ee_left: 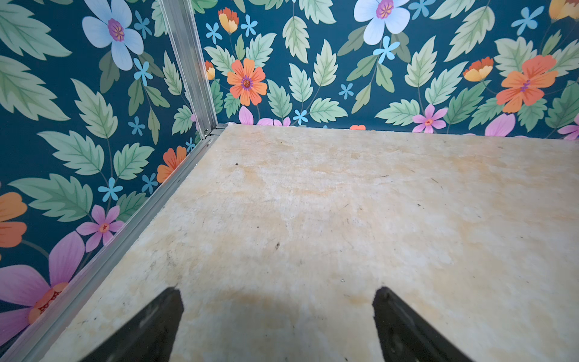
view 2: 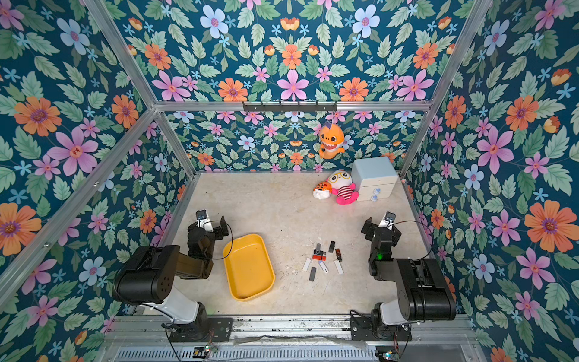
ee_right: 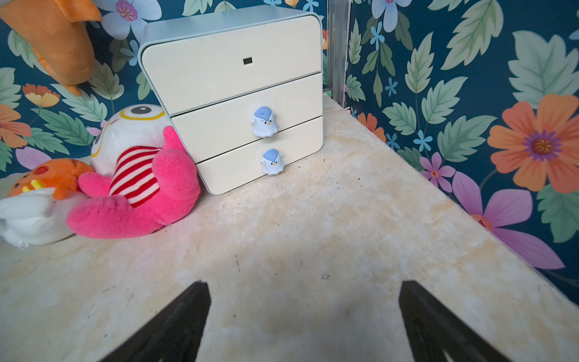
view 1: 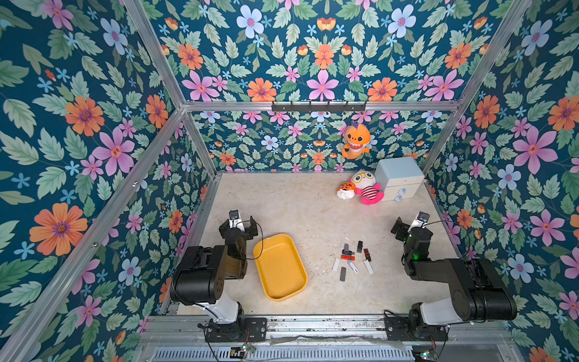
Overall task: Put the usb flash drive into the storage box
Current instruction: Pick up the USB flash from the center of the board.
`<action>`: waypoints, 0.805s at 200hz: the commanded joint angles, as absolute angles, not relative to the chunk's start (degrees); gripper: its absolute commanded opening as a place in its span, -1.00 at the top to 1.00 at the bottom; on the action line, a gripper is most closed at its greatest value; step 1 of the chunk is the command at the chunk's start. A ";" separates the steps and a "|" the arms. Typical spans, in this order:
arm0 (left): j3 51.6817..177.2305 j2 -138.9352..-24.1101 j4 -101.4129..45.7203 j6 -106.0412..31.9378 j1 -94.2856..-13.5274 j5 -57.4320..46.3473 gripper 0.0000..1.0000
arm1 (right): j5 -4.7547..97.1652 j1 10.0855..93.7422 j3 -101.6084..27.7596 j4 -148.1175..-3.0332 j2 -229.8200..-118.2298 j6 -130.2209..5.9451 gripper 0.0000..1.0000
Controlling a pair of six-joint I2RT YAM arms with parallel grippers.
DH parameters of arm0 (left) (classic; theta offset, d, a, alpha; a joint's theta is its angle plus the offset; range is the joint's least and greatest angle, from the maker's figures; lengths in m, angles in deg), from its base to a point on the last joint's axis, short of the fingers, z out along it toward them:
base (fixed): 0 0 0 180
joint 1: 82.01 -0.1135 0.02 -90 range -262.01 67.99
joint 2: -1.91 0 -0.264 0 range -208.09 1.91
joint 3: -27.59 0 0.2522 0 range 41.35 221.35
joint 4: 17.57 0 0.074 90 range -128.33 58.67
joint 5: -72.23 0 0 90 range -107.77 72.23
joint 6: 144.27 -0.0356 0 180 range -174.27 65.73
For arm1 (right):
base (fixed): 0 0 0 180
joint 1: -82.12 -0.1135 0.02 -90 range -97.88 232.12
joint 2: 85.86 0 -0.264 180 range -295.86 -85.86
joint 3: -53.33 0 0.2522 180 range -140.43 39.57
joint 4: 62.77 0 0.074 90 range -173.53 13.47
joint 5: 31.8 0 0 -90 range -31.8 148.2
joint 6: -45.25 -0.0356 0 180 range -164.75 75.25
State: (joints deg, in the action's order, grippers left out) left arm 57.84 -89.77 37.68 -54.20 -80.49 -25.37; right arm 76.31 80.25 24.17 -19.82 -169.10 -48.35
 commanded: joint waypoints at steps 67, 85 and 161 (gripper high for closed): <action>62.10 -77.44 21.91 -55.18 -75.04 -38.01 -0.99 | 83.94 75.32 21.98 -30.40 -158.28 -44.82 -0.99; 67.39 -69.25 8.73 -47.33 -73.34 -37.66 -0.99 | 81.61 73.44 17.31 -46.96 -146.64 -46.64 -0.99; 91.12 -61.47 -47.44 -20.60 -75.85 -17.93 -0.98 | 59.71 73.68 4.75 -99.24 -129.19 -73.88 -0.99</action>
State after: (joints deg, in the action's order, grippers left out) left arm 85.54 -61.03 -23.03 -25.58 -75.68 -27.31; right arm 70.28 73.73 7.67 -75.03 -126.53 -65.24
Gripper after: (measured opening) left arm 0.993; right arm 0.993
